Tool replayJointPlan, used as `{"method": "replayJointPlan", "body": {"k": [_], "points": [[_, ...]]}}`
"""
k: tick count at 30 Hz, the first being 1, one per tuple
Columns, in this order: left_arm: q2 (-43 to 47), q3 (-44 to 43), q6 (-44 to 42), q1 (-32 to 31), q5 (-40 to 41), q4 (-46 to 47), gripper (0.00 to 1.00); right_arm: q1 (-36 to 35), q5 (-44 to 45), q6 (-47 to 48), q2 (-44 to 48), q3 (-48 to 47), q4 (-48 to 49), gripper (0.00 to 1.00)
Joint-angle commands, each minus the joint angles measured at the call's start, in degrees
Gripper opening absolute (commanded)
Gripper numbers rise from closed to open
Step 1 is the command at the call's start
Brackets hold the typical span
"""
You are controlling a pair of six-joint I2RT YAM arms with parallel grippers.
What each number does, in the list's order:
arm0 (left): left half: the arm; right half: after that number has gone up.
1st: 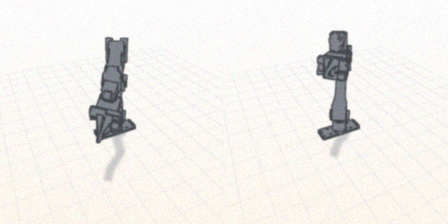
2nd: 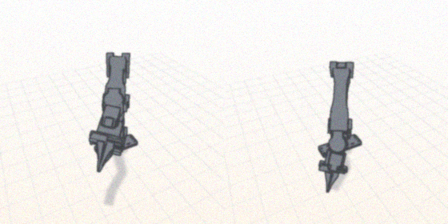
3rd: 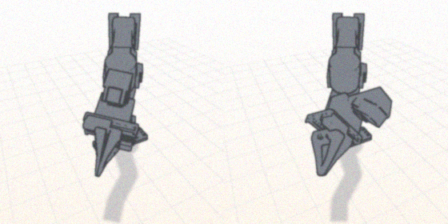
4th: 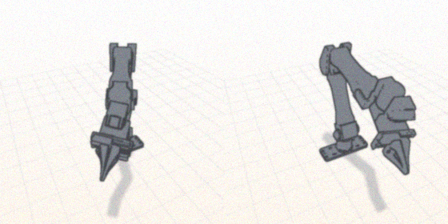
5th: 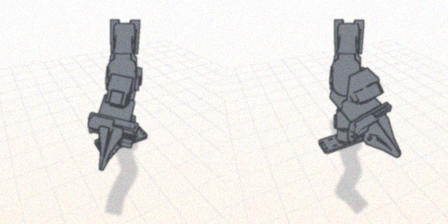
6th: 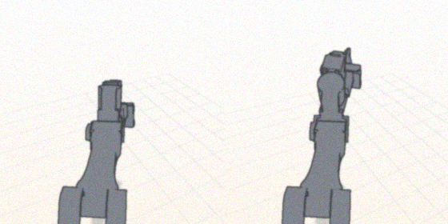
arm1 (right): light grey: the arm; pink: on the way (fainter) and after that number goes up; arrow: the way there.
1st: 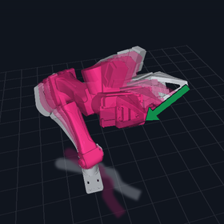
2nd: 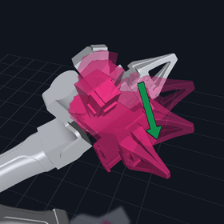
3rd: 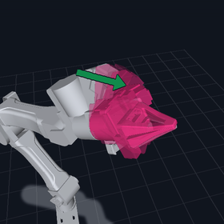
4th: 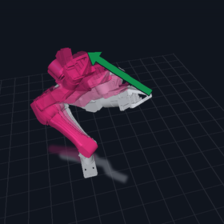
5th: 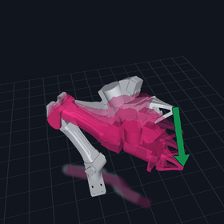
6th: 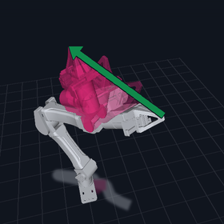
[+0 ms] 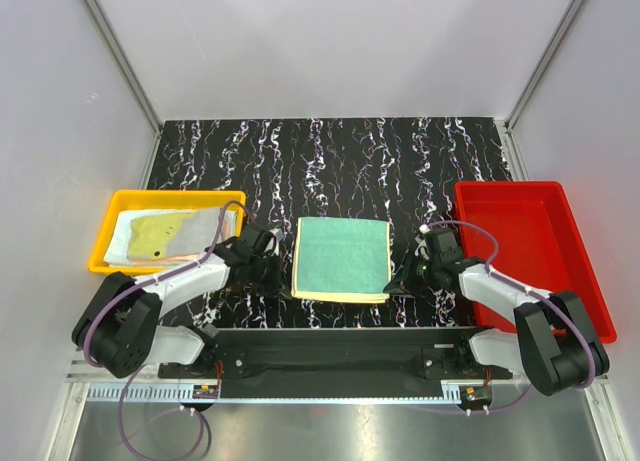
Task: Fold and stack the towels
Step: Fold the towel
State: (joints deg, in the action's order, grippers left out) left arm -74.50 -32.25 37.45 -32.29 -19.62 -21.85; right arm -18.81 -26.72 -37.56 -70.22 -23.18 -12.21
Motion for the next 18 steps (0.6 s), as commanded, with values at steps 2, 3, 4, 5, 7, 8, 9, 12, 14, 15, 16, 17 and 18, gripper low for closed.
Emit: {"method": "replayJointPlan", "body": {"k": [2,3,4,5,7,8,9,12,14,15,16,17,18], "points": [[-1.3,0.4,-0.1,-0.1,1.5,3.2,0.00,-0.5,-1.8,-0.5,0.4,0.9,5.2,0.23],[-1.3,0.3,-0.2,-0.2,1.6,3.2,0.00,-0.5,-1.8,-0.7,0.5,0.9,5.3,0.24],[-1.4,0.3,-0.3,-0.2,1.7,3.1,0.00,-0.5,-1.8,-0.8,0.8,1.2,5.3,0.24],[-1.3,0.0,-0.4,-0.2,2.1,3.0,0.00,-0.6,-2.0,-0.7,1.0,1.2,5.3,0.25],[-0.2,-0.5,-1.1,-0.2,2.8,2.1,0.00,-0.6,-2.2,-1.0,1.2,1.2,5.2,0.26],[0.4,-1.2,-1.4,-0.2,2.9,1.7,0.00,-0.5,-2.0,-1.1,1.7,1.3,5.1,0.27],[1.8,-1.8,-1.6,-0.1,3.0,1.7,0.09,-0.6,-1.8,-1.1,1.8,1.4,4.8,0.26],[3.4,-2.4,-1.8,-0.2,2.6,2.7,0.16,-0.6,-1.7,-1.2,2.4,1.3,4.4,0.26],[3.8,-1.9,-1.4,-0.2,1.1,5.3,0.22,-0.5,-1.5,-1.1,2.5,1.3,4.3,0.26],[3.6,-1.6,-1.2,-0.1,0.5,6.1,0.23,-0.6,-1.4,-0.9,2.5,1.4,4.3,0.26],[2.9,-1.4,-1.1,-0.2,0.1,6.7,0.25,-0.6,-1.3,-0.8,2.5,1.3,4.1,0.25],[2.4,-1.2,-1.1,-0.2,-0.8,7.9,0.26,-0.6,-1.3,-0.8,2.4,1.4,4.0,0.25],[1.9,-1.1,-1.2,-0.1,-1.0,8.4,0.27,-0.6,-1.3,-0.7,2.4,1.4,4.0,0.25]]}}
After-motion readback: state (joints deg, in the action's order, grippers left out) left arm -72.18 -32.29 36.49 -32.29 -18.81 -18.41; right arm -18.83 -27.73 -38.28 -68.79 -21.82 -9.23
